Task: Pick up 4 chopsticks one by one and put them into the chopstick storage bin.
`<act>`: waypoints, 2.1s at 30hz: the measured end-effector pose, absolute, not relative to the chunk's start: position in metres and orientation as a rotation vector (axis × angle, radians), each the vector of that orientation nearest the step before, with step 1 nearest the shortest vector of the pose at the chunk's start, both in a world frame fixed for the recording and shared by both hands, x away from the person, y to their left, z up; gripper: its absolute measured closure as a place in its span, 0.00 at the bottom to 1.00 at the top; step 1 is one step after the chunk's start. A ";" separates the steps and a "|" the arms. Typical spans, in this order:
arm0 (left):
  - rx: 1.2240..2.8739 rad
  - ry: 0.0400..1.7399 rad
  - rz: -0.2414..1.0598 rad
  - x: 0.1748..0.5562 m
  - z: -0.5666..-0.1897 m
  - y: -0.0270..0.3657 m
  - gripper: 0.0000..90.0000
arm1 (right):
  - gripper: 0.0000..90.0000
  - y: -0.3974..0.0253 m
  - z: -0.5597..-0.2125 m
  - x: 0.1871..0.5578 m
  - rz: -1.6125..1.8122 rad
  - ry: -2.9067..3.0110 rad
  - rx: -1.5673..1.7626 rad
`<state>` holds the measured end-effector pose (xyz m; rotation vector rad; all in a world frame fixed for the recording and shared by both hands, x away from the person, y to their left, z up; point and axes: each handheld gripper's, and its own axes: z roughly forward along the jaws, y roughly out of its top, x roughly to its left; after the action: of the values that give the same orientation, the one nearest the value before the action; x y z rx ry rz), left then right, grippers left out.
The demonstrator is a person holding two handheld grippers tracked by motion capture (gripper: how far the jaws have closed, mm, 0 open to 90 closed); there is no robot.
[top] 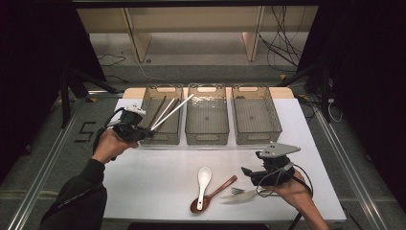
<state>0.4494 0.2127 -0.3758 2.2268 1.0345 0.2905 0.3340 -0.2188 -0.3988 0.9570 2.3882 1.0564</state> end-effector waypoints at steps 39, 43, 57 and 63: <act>2.189 1.360 0.288 0.519 -0.398 0.221 0.94 | 0.31 -0.219 -0.400 0.330 1.079 2.412 0.946; 2.182 1.381 0.296 0.521 -0.401 0.220 0.94 | 0.32 -0.220 -0.400 0.330 1.078 2.412 0.948; 2.120 1.426 0.326 0.526 -0.406 0.215 0.79 | 0.32 -0.219 -0.401 0.331 1.073 2.423 0.949; 2.096 1.375 0.301 0.515 -0.393 0.216 0.63 | 0.32 -0.219 -0.400 0.331 1.070 2.420 0.949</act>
<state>0.5148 0.2155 -0.3931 2.0957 1.3751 0.3010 0.3306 -0.2194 -0.4002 0.9488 2.4196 1.0705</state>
